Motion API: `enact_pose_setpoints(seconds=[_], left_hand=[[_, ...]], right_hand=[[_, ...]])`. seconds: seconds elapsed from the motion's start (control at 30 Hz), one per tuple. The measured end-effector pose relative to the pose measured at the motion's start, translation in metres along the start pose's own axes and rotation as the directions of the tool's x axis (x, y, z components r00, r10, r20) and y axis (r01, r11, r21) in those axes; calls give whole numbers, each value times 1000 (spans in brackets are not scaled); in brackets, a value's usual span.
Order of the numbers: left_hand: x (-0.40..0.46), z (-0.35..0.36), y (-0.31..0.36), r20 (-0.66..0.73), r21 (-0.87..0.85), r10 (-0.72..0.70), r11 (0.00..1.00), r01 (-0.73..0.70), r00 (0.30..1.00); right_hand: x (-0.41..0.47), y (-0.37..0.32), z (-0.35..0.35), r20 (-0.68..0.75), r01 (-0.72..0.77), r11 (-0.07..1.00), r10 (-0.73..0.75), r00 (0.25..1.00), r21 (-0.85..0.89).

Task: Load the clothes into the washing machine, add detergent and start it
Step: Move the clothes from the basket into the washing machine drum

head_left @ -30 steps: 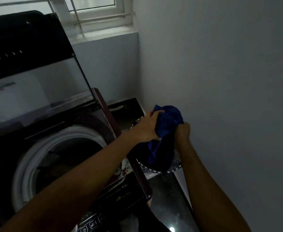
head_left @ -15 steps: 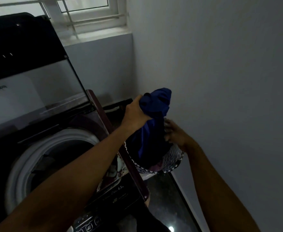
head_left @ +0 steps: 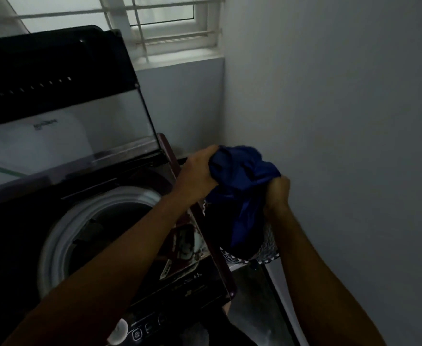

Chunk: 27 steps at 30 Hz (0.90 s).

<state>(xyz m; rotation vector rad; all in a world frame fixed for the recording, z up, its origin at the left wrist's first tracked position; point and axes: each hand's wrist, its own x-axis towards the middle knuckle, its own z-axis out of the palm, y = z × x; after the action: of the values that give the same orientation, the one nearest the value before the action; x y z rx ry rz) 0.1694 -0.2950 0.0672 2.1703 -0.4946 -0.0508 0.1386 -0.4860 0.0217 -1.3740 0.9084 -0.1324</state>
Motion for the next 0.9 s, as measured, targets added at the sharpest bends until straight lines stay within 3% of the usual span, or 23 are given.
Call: enact_pose_setpoints(seconds=[0.07, 0.17, 0.27, 0.4, 0.57, 0.63, 0.73, 0.83, 0.9], left_hand=[[-17, -6, -17, -40, 2, -80, 997, 80, 996], [-42, -28, -31, -159, -128, -277, 957, 259, 948], [-74, -56, -43, -291, -255, -375, 917, 307, 880], [-121, -81, -70, -380, -387, -486, 856, 342, 787], [-169, -102, -102, -457, -367, -582, 812, 453, 673], [-182, -104, -116, -416, -365, -628, 777, 512, 657], [-197, -105, -132, -238, -430, -734, 667, 608, 637], [-208, -103, -141, -94, -308, -767, 628, 714, 634], [-209, -103, -144, -20, -185, -772, 627, 757, 635]], right_hand=[[-7, -12, 19, 108, 0, 997, -8, 994, 72], [-35, -27, 54, 291, 65, 994, -88, 953, 88], [-78, -31, 85, 502, 132, 987, -161, 849, 93], [-123, -24, 137, 664, 35, 998, -60, 746, 52], [-163, 8, 187, 780, -20, 997, 71, 622, -75], [-169, 25, 204, 795, 7, 990, 110, 597, -142], [-175, 53, 222, 779, 127, 950, 154, 607, -286], [-168, 92, 226, 794, 254, 874, 211, 570, -415], [-159, 116, 223, 742, 319, 749, 325, 587, -581]])
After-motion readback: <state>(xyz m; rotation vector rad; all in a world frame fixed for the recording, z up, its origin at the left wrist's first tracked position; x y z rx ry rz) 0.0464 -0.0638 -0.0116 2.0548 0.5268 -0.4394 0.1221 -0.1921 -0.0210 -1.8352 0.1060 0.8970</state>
